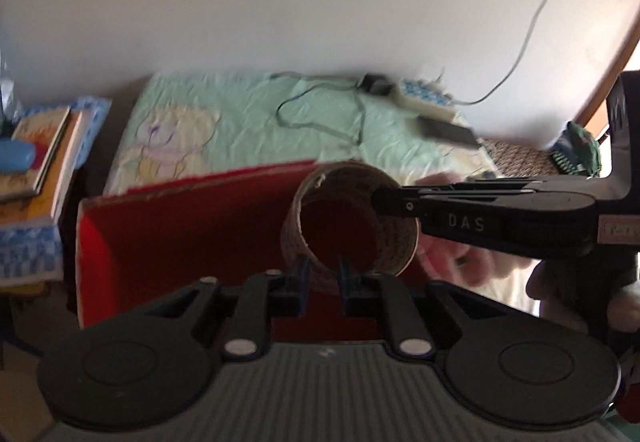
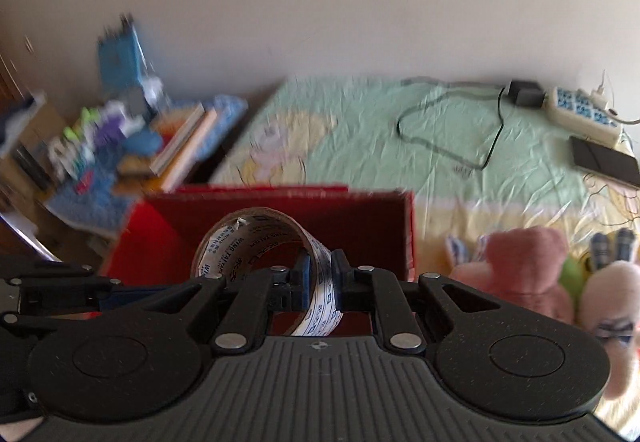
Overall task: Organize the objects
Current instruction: 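Carry the tape roll into the red box and release it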
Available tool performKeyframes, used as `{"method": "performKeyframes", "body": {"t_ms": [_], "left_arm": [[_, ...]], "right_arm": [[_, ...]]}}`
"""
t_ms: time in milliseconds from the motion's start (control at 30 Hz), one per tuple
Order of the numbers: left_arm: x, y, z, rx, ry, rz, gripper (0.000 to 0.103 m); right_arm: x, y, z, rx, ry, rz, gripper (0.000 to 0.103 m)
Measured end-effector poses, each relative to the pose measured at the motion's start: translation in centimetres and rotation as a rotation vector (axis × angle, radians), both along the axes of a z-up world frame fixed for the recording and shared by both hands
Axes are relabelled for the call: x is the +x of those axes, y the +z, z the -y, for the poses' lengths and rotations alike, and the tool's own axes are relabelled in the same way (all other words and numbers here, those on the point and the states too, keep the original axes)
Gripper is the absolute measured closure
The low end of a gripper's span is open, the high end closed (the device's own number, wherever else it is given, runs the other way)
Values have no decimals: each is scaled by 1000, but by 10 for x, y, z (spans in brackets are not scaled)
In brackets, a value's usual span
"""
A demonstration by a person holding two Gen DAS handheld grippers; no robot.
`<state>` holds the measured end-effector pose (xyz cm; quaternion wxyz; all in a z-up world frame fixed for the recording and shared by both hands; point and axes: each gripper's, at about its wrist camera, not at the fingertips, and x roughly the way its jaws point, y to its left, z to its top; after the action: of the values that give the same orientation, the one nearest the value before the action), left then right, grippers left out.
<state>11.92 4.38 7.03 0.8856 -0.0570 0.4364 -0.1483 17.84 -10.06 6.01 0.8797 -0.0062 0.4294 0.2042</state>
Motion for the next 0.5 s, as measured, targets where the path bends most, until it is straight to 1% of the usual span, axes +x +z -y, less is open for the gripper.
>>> {"method": "performKeyframes", "body": {"t_ms": [67,167,233,300,333,367,400,467,500], "left_arm": [[11,-19,-8,4,2,-50,91],[16,-40,-13,15,-6,-86,90],[20,-49,-13,19,-20,-104,87],[26,-57,-13,32,-32,-119,87],[27,-60,-16,35,-36,-127,87],[28,-63,-19,32,-40,-137,87],[28,-66,-22,32,-42,-143,87],[29,-69,-27,40,-42,-148,87],[29,-70,-29,49,-41,-148,87]], "right_arm": [[6,-10,-4,-44,-16,-27,91],[14,-28,-14,-111,-26,-63,91],[19,-39,-22,-155,-26,-81,89],[23,-48,-25,-177,-33,-101,86],[23,-51,-26,-195,-45,-96,85],[24,-53,-27,-210,-53,-89,87],[24,-53,-26,-206,-57,-90,88],[22,-47,-21,-162,-72,-91,85],[19,-43,-17,-147,-88,-78,82]]}}
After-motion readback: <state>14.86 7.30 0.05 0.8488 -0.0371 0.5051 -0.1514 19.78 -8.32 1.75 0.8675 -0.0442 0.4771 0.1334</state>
